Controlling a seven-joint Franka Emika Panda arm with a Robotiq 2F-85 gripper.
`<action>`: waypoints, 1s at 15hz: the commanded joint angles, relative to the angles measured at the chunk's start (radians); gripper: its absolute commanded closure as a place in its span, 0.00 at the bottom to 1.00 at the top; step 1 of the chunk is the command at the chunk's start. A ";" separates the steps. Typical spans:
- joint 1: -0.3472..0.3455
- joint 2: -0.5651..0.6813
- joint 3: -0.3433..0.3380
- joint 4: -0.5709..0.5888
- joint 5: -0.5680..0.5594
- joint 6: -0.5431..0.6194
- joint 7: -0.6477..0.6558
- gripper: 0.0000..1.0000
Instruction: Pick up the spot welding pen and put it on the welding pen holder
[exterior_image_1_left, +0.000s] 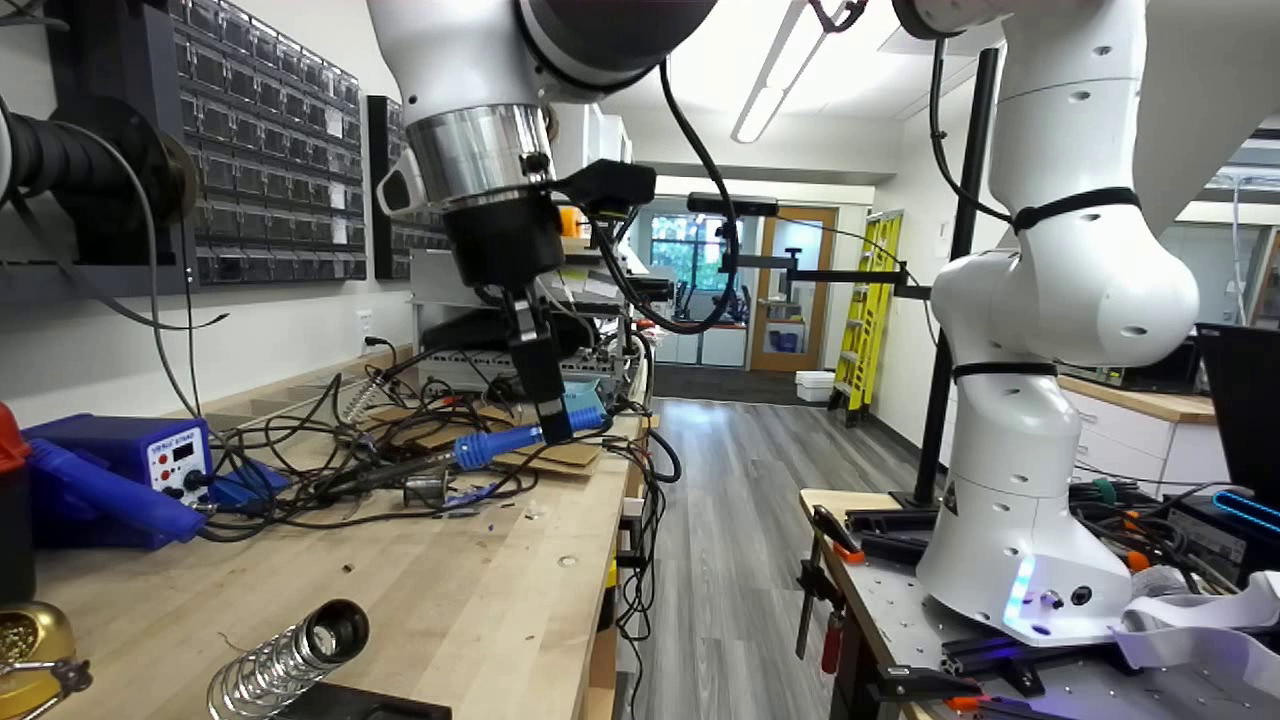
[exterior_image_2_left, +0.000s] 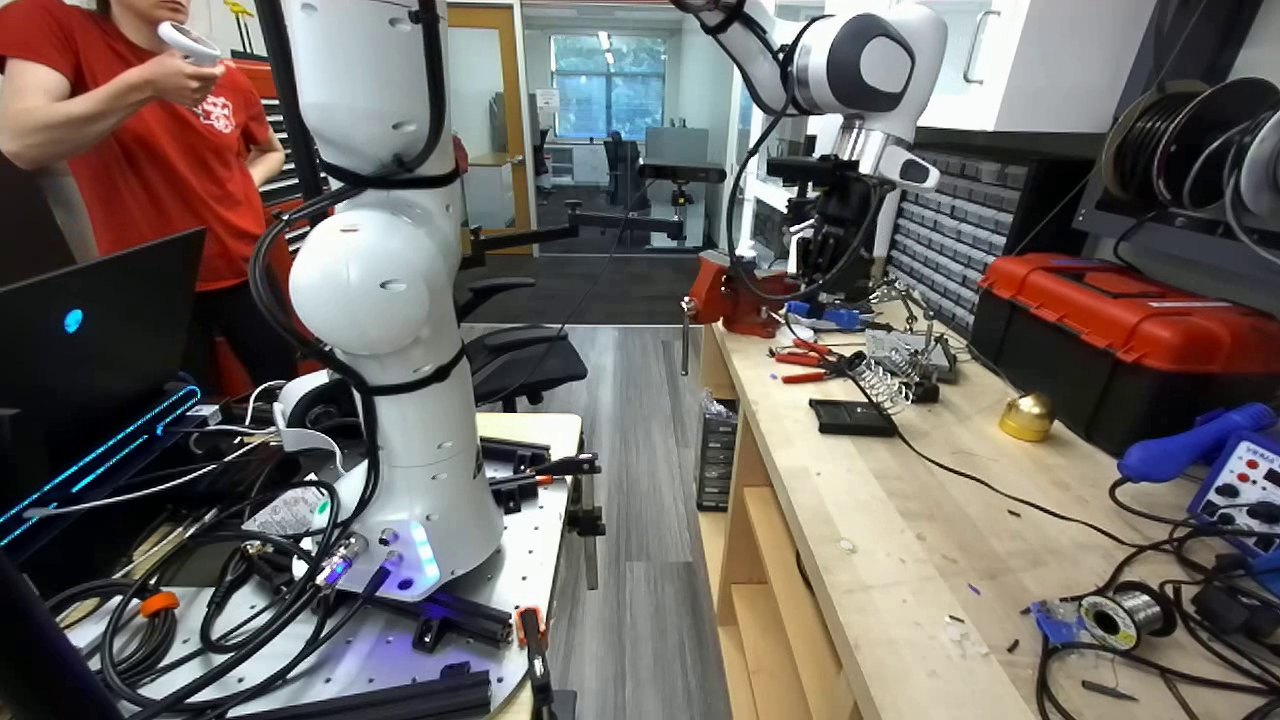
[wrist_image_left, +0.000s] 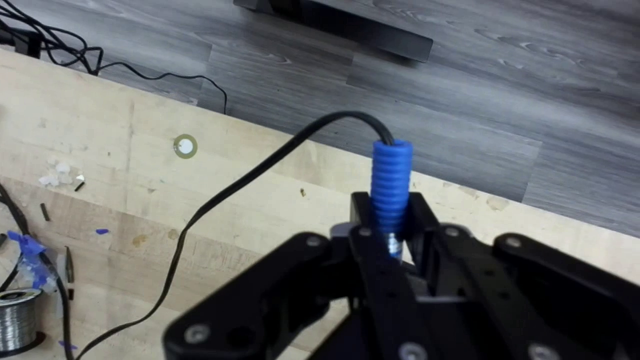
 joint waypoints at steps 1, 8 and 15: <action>0.031 0.024 0.019 0.042 0.040 -0.067 0.069 0.95; 0.077 0.094 0.044 0.103 0.057 -0.110 0.148 0.95; 0.102 0.141 0.043 0.153 0.061 -0.163 0.203 0.95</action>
